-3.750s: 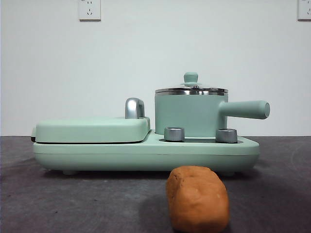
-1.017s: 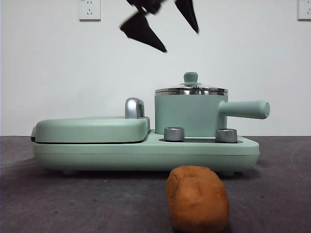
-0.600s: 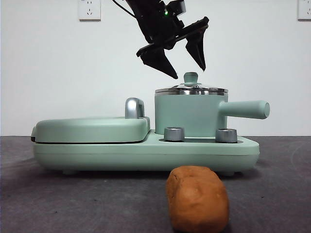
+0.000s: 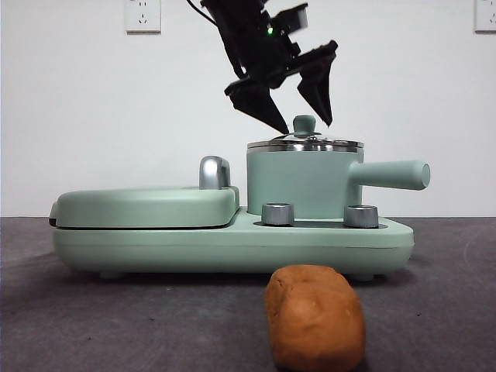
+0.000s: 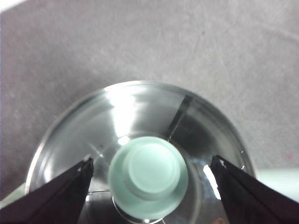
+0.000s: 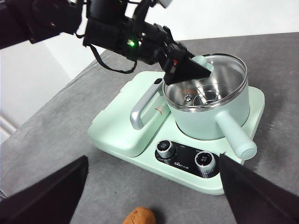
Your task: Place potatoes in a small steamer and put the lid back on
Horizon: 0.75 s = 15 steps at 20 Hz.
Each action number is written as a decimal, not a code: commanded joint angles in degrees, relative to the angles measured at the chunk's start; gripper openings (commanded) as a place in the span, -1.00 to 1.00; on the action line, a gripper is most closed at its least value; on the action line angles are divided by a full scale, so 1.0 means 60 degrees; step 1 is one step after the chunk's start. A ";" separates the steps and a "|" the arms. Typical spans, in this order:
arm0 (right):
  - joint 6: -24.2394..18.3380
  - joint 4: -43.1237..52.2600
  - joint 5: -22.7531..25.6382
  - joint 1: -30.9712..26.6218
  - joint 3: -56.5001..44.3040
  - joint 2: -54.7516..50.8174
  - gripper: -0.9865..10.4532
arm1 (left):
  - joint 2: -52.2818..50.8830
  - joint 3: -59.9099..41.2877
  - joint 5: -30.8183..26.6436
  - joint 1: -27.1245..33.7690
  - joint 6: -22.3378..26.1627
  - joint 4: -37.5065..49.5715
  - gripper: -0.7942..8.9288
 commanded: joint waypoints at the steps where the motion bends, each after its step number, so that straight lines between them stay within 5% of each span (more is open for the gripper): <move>1: -0.0011 0.0062 -0.0007 0.0015 0.0168 0.0047 -0.05 | 0.0368 0.0302 -0.0018 -0.0124 0.0102 0.0175 -0.02; 3: -0.0011 0.0058 -0.0007 0.0011 0.0168 0.0047 -0.05 | 0.0397 0.0302 -0.0018 -0.0124 0.0106 0.0200 -0.03; 9: -0.0011 0.0058 -0.0007 0.0011 0.0168 0.0047 -0.05 | 0.0404 0.0302 -0.0022 -0.0131 0.0098 0.0219 -0.74; 15: -0.0011 -0.0353 0.0004 0.0015 0.0168 0.0073 -0.05 | 0.0361 0.0991 -0.0022 -0.0127 0.0062 -0.0659 -0.79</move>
